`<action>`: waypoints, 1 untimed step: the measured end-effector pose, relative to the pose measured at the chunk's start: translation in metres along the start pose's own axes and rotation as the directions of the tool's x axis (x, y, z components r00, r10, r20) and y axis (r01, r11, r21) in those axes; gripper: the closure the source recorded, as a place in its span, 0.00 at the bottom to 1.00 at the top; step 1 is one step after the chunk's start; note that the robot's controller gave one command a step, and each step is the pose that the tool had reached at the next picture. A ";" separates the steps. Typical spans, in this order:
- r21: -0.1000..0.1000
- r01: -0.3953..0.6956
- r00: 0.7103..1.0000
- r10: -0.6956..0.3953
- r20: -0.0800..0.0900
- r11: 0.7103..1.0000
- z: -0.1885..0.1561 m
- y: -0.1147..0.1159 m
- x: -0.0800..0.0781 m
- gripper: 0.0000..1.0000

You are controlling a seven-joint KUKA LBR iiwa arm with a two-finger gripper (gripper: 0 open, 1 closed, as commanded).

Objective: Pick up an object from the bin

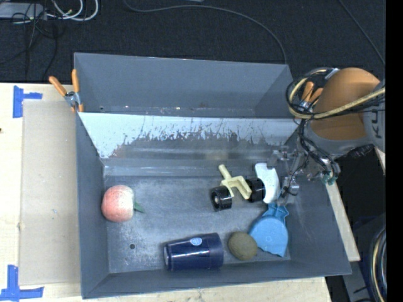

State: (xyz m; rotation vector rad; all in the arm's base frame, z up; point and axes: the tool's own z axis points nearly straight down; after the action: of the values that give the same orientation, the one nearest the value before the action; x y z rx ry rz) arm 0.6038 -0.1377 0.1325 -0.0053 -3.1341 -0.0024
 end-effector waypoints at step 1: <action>0.001 0.003 1.000 -0.003 0.007 1.000 -0.005 0.001 -0.002 0.00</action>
Offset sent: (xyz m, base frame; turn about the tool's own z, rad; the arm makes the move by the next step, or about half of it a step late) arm 0.0162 0.0635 -0.0625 0.0419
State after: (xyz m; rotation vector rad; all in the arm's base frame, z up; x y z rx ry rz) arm 0.6056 -0.1372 0.1374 0.0000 -3.1407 -0.0006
